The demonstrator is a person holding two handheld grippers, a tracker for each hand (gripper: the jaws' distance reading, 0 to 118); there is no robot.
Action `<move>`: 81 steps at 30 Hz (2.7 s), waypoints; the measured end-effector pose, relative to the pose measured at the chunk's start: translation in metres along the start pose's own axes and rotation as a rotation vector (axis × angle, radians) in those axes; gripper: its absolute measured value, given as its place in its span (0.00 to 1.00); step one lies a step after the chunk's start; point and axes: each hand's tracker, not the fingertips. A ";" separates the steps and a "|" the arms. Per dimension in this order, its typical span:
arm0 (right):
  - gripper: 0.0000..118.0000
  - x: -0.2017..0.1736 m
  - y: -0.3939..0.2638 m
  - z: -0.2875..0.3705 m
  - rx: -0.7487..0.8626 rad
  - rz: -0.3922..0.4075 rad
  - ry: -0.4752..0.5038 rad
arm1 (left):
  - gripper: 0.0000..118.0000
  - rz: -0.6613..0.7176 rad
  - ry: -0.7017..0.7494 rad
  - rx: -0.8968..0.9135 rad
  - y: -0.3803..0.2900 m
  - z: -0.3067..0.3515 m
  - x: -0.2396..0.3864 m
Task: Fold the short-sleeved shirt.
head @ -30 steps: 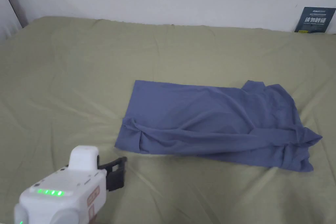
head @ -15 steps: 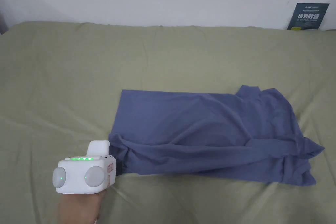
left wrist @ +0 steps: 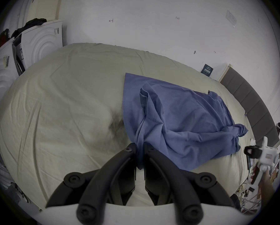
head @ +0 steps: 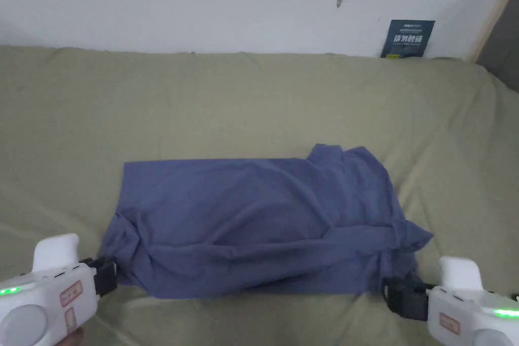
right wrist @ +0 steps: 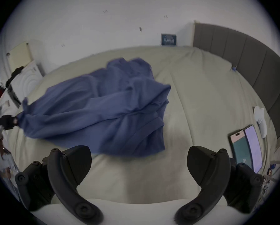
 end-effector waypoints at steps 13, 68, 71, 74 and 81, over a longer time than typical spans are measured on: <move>0.03 -0.006 0.017 0.003 -0.073 -0.025 0.056 | 0.06 0.034 0.015 -0.072 -0.005 -0.015 -0.027; 0.00 -0.036 -0.081 0.257 0.492 0.073 0.163 | 0.00 -0.292 0.005 0.016 0.045 0.022 -0.003; 0.00 -0.030 -0.076 0.244 0.452 0.057 0.148 | 0.00 -0.267 -0.017 -0.094 0.071 -0.052 -0.015; 0.00 -0.026 -0.069 0.238 0.433 0.057 0.133 | 0.87 -0.401 0.118 -0.188 0.083 -0.096 -0.013; 0.00 -0.030 -0.057 0.224 0.378 0.071 0.093 | 0.78 -0.343 0.190 -0.227 0.081 -0.127 -0.023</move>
